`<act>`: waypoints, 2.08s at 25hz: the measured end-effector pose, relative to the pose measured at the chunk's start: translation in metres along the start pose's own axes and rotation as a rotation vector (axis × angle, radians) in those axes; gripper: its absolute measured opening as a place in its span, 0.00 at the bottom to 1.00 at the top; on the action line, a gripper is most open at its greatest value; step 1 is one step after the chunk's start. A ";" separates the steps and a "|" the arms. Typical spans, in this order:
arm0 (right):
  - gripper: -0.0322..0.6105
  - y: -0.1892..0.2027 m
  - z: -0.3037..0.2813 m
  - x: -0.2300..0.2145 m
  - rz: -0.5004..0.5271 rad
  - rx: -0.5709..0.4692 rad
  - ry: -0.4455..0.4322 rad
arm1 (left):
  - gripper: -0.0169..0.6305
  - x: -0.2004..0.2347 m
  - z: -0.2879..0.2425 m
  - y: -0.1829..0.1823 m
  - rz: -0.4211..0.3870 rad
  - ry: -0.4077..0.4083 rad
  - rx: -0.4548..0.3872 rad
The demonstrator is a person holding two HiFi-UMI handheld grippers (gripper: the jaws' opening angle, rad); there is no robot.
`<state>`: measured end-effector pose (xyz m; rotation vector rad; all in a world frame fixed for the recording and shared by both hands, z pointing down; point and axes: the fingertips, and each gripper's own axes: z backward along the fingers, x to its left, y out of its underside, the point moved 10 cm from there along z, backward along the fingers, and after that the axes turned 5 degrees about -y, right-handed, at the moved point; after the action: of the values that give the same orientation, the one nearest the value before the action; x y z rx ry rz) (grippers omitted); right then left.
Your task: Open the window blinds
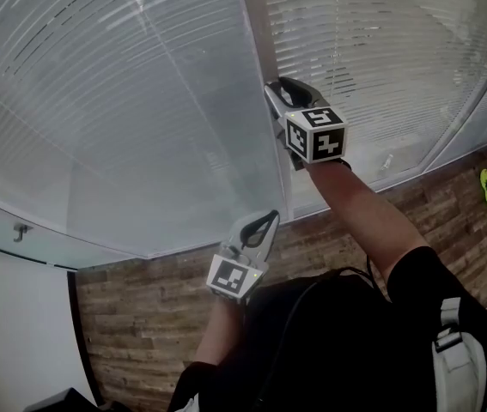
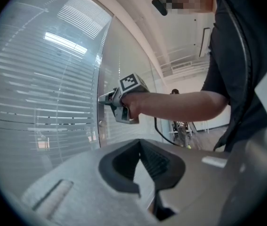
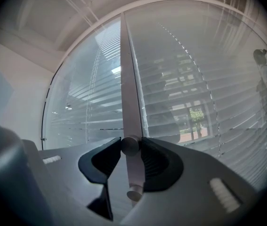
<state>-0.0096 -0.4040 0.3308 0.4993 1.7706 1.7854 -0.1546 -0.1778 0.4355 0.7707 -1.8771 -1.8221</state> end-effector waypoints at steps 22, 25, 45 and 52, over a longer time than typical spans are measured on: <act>0.43 -0.024 0.026 0.035 0.891 0.126 -0.094 | 0.03 -0.020 0.000 -0.013 -0.057 0.051 0.011; 0.44 -0.026 0.024 0.036 1.140 0.199 -0.111 | 0.03 -0.019 0.000 -0.014 -0.054 0.055 0.008; 0.26 -0.014 0.002 0.033 1.526 0.385 -0.120 | 0.03 -0.011 0.023 -0.012 0.010 0.018 -0.014; 0.26 -0.014 0.002 0.032 1.496 0.390 -0.110 | 0.03 -0.010 0.024 -0.012 0.017 0.011 -0.016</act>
<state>-0.0308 -0.3828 0.3132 2.4947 1.6926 2.0428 -0.1611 -0.1524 0.4229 0.7557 -1.8546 -1.8166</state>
